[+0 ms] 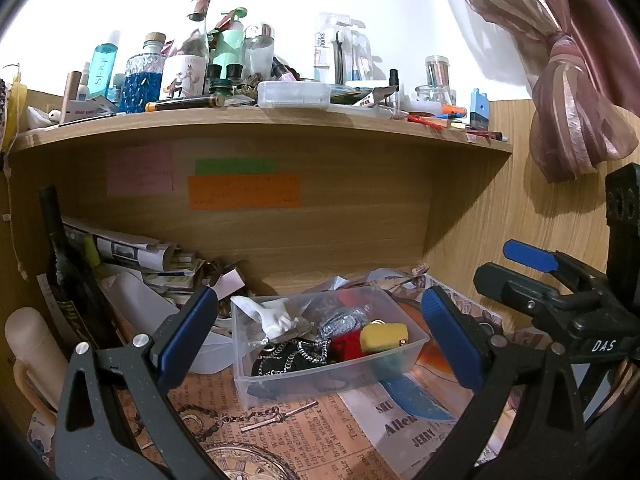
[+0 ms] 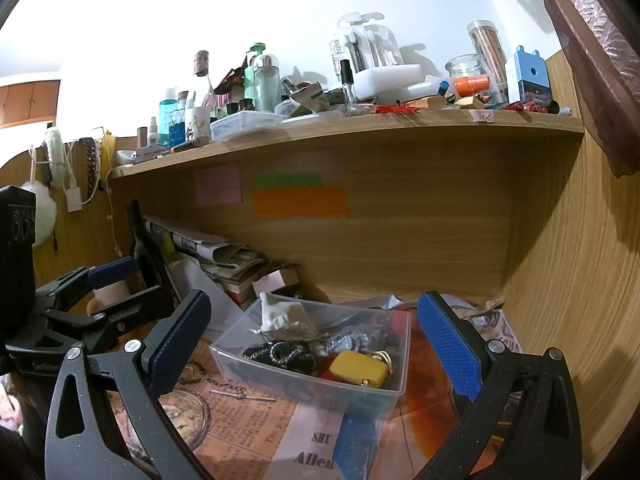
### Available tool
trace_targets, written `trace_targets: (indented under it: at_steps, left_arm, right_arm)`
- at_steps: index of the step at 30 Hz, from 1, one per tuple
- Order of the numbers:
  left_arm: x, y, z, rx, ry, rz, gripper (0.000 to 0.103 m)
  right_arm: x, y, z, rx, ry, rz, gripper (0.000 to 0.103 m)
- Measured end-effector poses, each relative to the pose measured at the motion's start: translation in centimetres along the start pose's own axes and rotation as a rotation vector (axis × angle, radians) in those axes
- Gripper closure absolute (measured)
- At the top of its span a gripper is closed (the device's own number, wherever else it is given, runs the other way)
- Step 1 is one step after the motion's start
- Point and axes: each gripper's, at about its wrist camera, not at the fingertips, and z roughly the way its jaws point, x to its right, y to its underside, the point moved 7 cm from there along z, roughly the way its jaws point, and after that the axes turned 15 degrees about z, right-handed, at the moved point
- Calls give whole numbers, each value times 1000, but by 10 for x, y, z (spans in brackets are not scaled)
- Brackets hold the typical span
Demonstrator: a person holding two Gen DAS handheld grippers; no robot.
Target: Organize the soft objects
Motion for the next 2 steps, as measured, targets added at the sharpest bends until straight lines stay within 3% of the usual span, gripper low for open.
trace_targets:
  at_steps: [2]
  left_arm:
    - [-2,1,1,-3,2,-4,0]
  right_arm:
    - [1,1,2,-5,1,1,0]
